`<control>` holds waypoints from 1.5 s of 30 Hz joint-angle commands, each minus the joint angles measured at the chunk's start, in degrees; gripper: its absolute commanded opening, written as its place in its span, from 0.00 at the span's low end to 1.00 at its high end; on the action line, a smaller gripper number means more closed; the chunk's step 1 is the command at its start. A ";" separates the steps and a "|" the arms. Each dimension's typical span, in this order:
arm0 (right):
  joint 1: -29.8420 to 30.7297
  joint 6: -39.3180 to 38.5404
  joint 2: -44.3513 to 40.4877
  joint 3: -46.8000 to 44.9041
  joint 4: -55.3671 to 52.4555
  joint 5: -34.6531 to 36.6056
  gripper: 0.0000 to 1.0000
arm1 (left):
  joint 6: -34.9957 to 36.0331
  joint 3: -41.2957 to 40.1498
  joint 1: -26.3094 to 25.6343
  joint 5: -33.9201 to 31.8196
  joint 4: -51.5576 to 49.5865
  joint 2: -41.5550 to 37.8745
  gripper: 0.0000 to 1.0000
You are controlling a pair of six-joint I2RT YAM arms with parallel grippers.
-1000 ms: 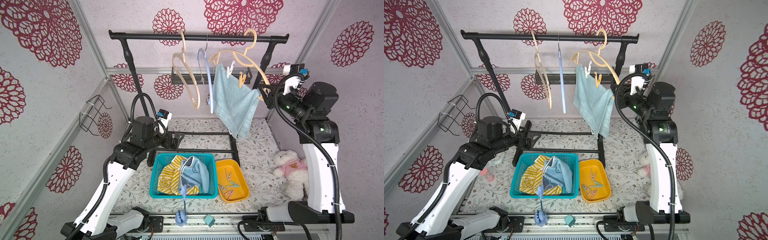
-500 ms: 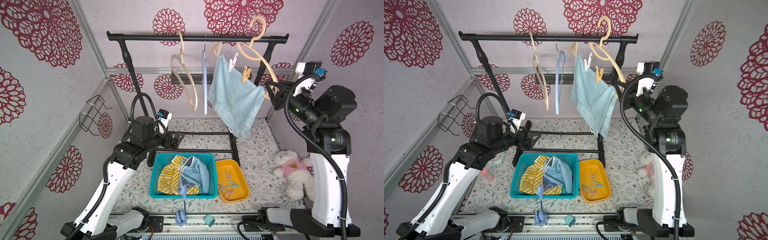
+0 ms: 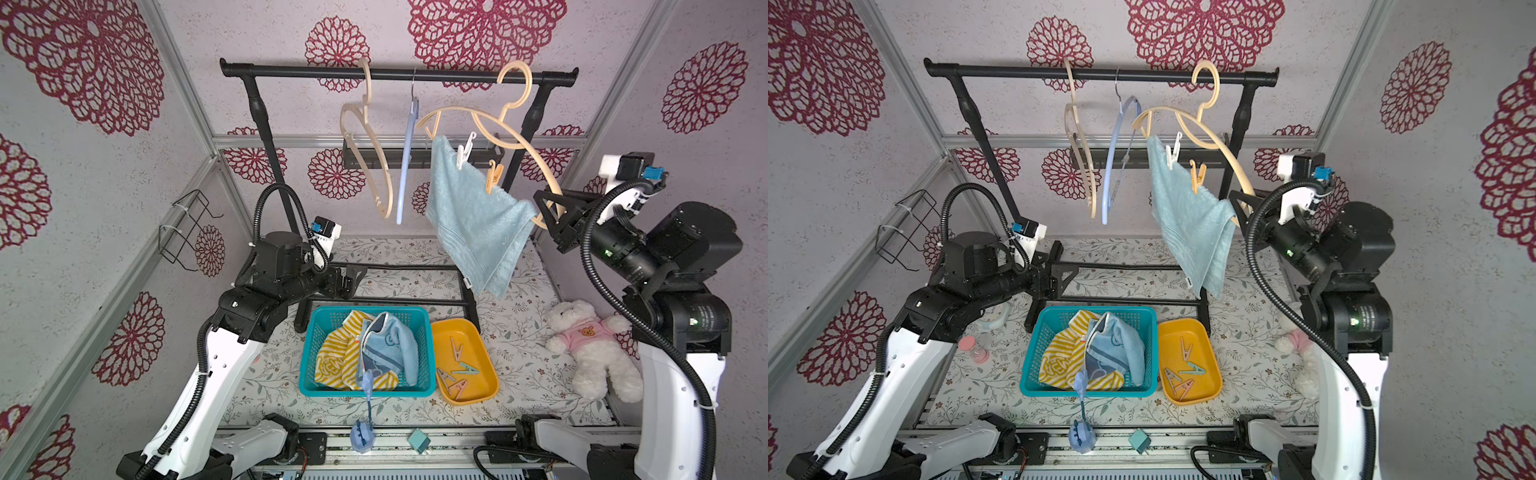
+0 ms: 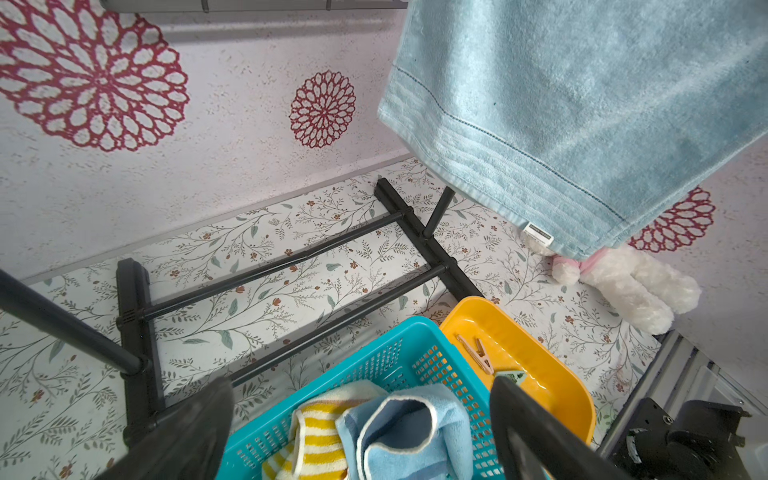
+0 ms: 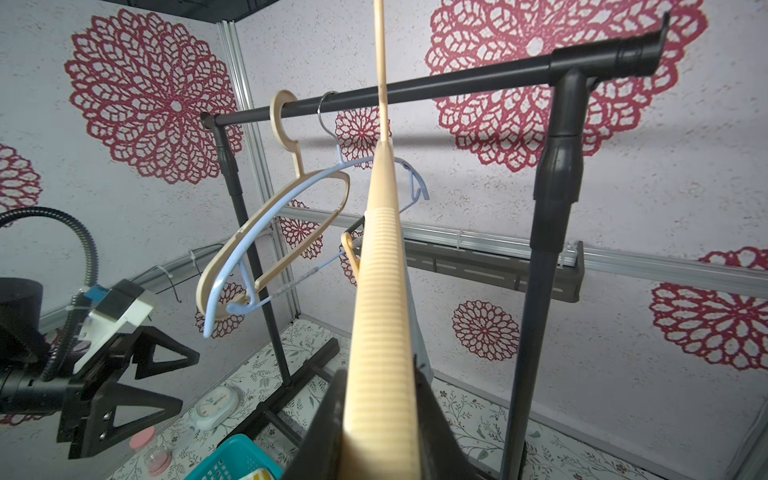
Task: Remove the clothespins securing towels to the hanger
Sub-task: Pick up the hanger from the clothesline.
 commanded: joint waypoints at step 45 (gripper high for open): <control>0.16 9.12 -17.46 -19.28 9.63 -1.45 0.00 | 0.28 3.27 -7.40 7.67 -14.10 -6.70 0.90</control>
